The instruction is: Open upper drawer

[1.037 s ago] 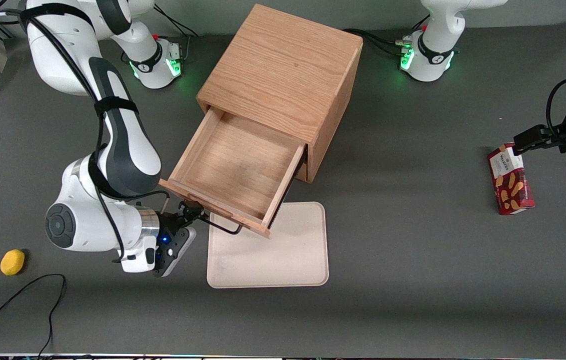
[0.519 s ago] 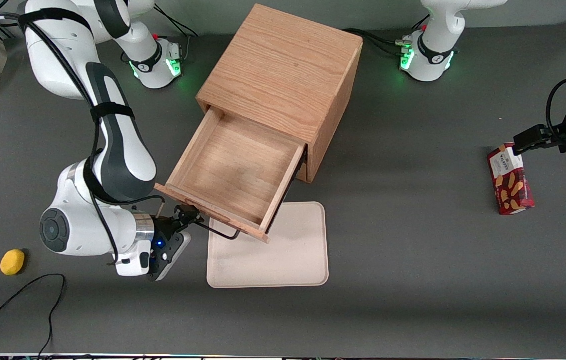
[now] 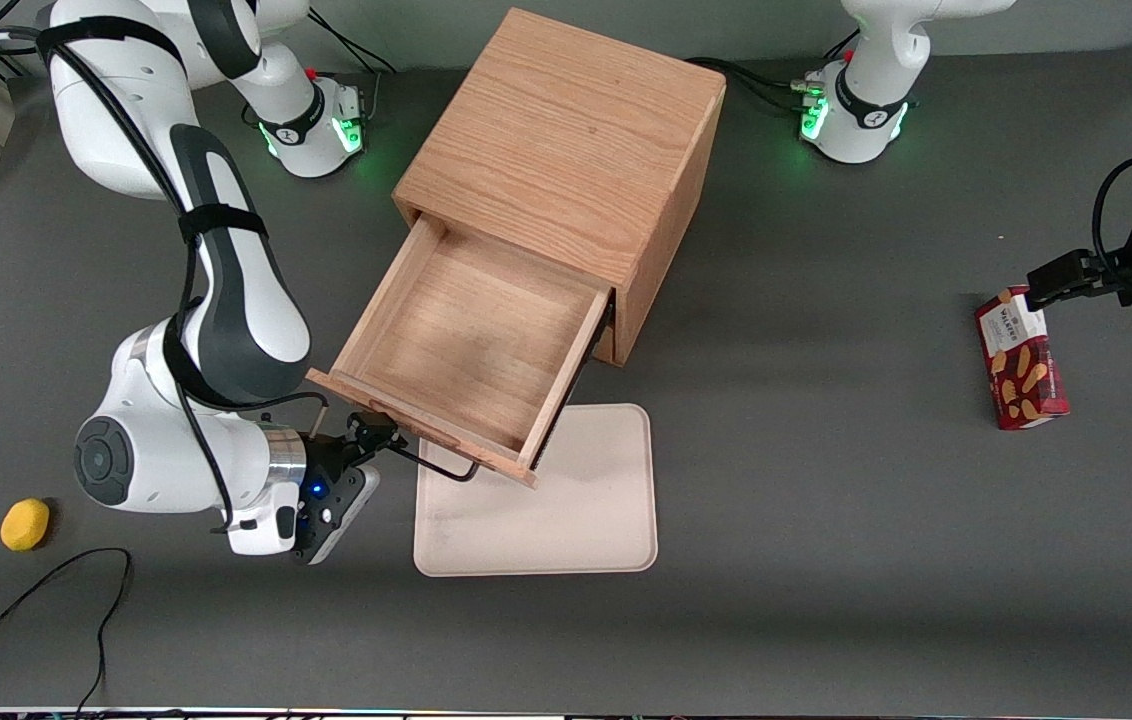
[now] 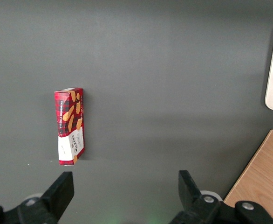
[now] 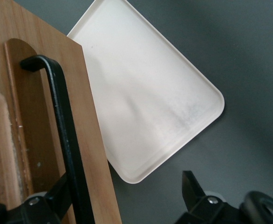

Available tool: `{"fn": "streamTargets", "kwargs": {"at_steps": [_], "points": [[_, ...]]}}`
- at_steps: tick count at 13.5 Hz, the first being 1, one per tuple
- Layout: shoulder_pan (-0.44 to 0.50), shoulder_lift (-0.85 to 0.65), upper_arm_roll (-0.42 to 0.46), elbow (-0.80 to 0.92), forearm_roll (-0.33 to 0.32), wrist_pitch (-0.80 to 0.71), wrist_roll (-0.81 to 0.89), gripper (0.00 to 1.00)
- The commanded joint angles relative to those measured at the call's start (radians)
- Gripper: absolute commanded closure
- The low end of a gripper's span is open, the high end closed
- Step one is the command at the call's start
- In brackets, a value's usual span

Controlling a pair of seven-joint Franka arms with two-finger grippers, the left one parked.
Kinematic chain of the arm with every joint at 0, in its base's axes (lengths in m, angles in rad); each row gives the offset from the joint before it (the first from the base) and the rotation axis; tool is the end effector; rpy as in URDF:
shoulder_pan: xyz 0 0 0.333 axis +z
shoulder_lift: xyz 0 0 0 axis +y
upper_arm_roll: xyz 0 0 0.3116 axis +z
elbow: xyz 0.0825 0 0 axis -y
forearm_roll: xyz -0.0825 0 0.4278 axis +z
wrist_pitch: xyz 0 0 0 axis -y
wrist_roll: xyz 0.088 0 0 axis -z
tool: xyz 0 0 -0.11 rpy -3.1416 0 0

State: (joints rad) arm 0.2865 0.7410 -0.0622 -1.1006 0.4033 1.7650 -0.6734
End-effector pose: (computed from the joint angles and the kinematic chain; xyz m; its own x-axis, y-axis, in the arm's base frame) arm 0.7553 0.2233 0.3621 0.6931 0.7064 0.1434 0.7080 -0.6298 -0.3196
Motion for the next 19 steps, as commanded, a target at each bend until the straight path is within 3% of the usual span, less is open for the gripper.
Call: {"fn": "streamTargets", "kwargs": {"at_steps": [1,12,19], "points": [[-0.012,0.023,0.004,0.050,0.025,-0.016,-0.018,0.00],[-0.056,0.031,0.007,0.117,0.026,-0.021,-0.018,0.00],[-0.110,-0.046,-0.019,0.147,-0.006,-0.165,-0.008,0.00]]}}
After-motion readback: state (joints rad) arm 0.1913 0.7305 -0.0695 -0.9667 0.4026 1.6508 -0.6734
